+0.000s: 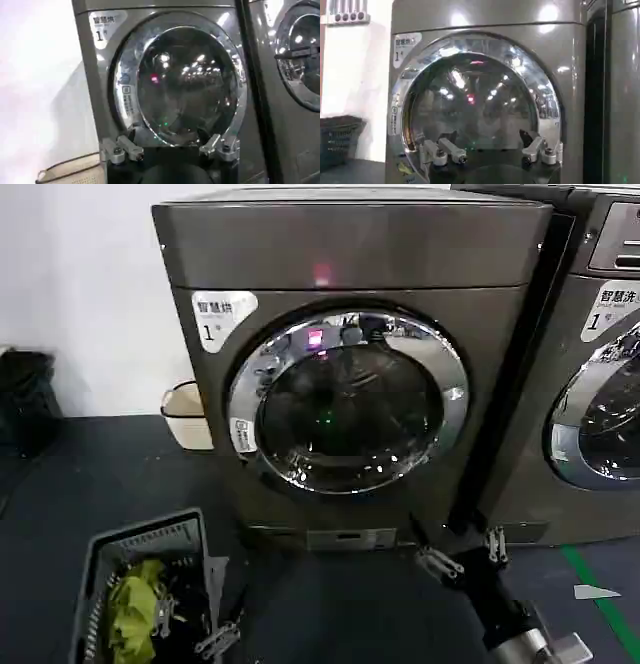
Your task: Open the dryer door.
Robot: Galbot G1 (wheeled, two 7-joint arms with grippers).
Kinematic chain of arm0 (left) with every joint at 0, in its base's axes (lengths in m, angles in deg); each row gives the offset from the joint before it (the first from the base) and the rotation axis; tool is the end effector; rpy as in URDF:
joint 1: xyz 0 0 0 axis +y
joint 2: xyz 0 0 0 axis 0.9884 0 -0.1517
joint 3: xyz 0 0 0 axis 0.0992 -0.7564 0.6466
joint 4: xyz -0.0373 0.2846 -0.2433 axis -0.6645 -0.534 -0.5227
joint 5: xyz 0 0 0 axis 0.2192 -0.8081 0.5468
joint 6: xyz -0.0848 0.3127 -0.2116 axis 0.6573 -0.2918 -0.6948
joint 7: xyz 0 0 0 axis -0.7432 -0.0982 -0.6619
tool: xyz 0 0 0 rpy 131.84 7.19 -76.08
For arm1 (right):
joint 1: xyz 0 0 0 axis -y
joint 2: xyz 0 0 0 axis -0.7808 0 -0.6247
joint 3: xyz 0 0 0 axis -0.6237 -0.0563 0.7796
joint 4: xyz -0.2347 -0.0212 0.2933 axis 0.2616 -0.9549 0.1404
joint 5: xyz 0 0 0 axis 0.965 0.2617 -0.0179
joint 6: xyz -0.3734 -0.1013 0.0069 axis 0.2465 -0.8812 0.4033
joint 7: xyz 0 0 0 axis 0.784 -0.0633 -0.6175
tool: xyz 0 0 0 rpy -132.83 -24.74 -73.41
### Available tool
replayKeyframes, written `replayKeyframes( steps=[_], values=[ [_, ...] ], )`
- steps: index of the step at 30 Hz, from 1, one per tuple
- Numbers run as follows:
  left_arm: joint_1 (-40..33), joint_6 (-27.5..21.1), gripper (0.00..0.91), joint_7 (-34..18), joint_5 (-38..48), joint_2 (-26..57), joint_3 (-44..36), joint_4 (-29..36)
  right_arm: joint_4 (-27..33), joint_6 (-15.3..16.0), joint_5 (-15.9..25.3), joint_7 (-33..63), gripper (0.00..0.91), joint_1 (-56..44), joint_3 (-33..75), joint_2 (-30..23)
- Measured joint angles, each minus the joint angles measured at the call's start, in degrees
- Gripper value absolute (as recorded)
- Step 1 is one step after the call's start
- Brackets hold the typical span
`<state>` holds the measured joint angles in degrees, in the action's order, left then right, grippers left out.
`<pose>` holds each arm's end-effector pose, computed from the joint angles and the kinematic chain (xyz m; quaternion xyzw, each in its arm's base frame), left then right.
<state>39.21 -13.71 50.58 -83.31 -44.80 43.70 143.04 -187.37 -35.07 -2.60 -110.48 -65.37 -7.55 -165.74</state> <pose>0.1071 0.0492 -0.2767 0.1460 0.9842 0.0759 0.0649 0.1964 -0.0611 -0.1947 -0.2114 0.9752 0.0169 0.0636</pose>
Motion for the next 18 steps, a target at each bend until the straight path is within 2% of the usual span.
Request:
replayKeyframes(
  steps=[5,9,13,18],
  values=[
    [-0.11,-1.87,0.907,0.35,-0.58,0.24,0.54,0.59,8.07,0.19,-6.03,-5.22,0.907,9.13,-1.42,8.19],
    [-0.12,-2.29,0.907,0.41,-0.16,-0.07,1.14,0.43,15.63,0.2,-8.91,-6.42,0.907,17.16,-4.87,14.31],
    [-0.62,-2.17,0.907,0.58,0.49,-0.23,1.29,-0.49,22.07,0.08,-9.92,-10.11,0.907,25.45,-9.82,17.22],
    [-0.8,-2.5,0.907,0.69,1.52,-0.27,1.28,-1.15,29.49,-1.57,-10.25,-11.59,0.907,34.71,-17.04,18.13]
  ],
)
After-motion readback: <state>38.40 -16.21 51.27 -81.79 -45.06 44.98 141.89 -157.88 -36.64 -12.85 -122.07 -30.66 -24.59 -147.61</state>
